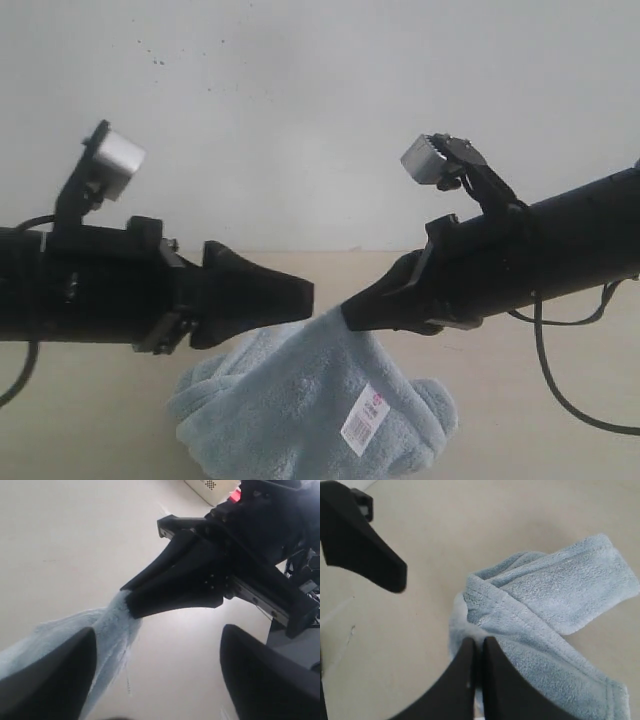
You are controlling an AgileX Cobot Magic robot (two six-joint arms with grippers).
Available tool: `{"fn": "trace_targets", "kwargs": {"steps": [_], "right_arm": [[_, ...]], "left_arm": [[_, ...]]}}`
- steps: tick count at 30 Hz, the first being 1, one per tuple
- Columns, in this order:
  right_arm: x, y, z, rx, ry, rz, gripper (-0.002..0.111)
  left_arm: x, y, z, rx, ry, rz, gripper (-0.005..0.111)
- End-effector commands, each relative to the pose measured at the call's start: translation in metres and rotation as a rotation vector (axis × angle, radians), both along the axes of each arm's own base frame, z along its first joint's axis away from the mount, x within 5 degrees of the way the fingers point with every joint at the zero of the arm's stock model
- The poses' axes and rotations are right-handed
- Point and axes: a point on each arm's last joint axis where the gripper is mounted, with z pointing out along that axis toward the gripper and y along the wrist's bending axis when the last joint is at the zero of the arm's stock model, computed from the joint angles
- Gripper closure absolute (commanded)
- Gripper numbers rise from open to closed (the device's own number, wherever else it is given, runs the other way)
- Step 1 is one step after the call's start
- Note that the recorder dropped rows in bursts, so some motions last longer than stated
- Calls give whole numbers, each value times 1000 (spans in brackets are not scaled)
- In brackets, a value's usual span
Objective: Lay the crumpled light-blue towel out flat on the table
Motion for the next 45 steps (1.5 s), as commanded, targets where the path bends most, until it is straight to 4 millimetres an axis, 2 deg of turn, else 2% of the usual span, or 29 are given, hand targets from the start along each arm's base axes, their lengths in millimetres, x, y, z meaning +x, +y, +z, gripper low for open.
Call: {"fn": "trace_targets", "kwargs": {"steps": [1, 7, 19, 26, 32, 38, 42, 45], "right_arm": [[0, 1, 6, 14, -12, -9, 108], [0, 1, 6, 13, -13, -12, 108], [0, 1, 6, 12, -17, -1, 108], [-1, 2, 6, 14, -16, 13, 108], [-2, 2, 6, 15, -18, 27, 108], [-2, 2, 7, 17, -20, 27, 108], [-2, 2, 7, 16, -23, 29, 108], [-2, 2, 7, 16, -23, 29, 108]], "left_arm": [[14, -22, -12, 22, 20, -45, 40], [19, -31, -31, 61, 34, -107, 40], [22, -28, -34, 132, -34, -99, 40], [28, -18, -23, 237, -218, -23, 40], [32, -19, -18, 326, -428, -93, 40], [37, -24, -25, 315, -410, -125, 40], [32, -29, -28, 273, -403, -198, 40], [37, -28, -34, 303, -394, -175, 40]]}}
